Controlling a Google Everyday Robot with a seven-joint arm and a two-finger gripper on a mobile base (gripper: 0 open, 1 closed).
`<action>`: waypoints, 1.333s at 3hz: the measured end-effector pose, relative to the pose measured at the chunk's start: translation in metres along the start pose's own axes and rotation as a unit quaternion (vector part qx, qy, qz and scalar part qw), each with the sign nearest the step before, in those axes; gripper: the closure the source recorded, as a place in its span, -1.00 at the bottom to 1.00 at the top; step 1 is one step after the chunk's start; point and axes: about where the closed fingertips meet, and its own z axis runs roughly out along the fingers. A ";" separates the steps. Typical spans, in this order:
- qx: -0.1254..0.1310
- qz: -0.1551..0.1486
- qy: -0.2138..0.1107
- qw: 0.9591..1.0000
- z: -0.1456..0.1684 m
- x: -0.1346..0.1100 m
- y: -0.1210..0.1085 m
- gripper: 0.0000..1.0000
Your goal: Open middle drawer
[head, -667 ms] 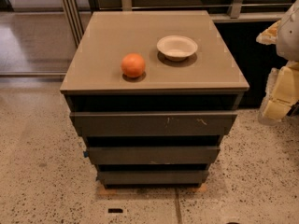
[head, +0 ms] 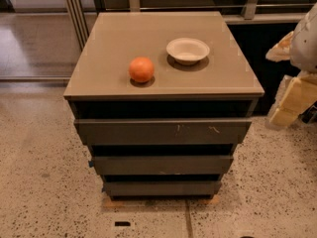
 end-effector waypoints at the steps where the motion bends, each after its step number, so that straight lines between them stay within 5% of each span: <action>1: -0.016 0.011 -0.025 1.000 0.046 0.007 0.010 -0.15; 2: -0.092 0.019 -0.088 0.992 0.173 0.001 0.045 0.47; 3: -0.143 0.018 -0.110 0.983 0.246 -0.005 0.072 0.93; 4: -0.149 0.021 -0.112 0.982 0.254 -0.004 0.075 1.00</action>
Offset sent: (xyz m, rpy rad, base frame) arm 0.0195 0.0685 -0.2905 0.3723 0.2116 0.0763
